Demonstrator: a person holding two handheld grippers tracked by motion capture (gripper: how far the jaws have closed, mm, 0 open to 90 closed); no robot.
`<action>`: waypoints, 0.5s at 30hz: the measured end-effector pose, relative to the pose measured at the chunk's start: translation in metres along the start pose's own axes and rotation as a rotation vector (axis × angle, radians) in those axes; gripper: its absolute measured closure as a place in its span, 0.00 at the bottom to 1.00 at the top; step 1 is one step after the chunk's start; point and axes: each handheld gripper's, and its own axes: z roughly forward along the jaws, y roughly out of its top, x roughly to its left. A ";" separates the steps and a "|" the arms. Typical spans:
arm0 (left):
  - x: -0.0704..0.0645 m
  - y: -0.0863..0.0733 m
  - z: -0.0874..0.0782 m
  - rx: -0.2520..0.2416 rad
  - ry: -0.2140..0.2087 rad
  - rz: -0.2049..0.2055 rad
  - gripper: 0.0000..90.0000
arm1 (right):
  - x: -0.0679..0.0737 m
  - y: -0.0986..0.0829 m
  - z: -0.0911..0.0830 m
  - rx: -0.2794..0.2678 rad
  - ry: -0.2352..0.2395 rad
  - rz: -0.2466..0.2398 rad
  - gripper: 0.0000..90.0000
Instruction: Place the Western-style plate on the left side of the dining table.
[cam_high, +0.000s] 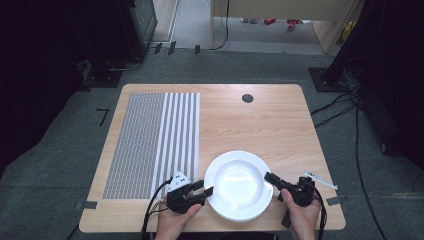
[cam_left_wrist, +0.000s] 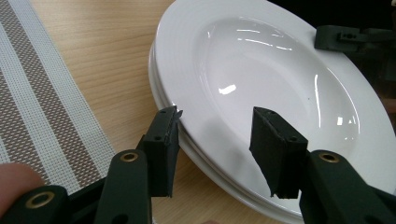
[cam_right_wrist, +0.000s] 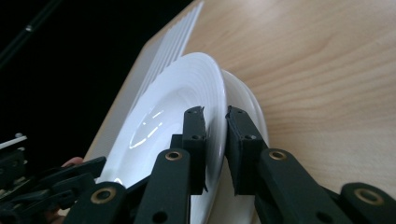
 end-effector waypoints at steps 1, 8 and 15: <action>0.000 0.000 0.000 -0.001 -0.001 -0.002 0.58 | 0.000 0.000 0.000 -0.010 0.012 -0.009 0.89; 0.001 0.001 -0.001 -0.010 -0.003 -0.012 0.58 | 0.003 -0.001 -0.001 -0.067 0.065 -0.074 0.89; 0.002 -0.002 0.002 -0.007 -0.007 -0.021 0.59 | 0.009 -0.002 0.003 -0.096 0.122 -0.140 0.90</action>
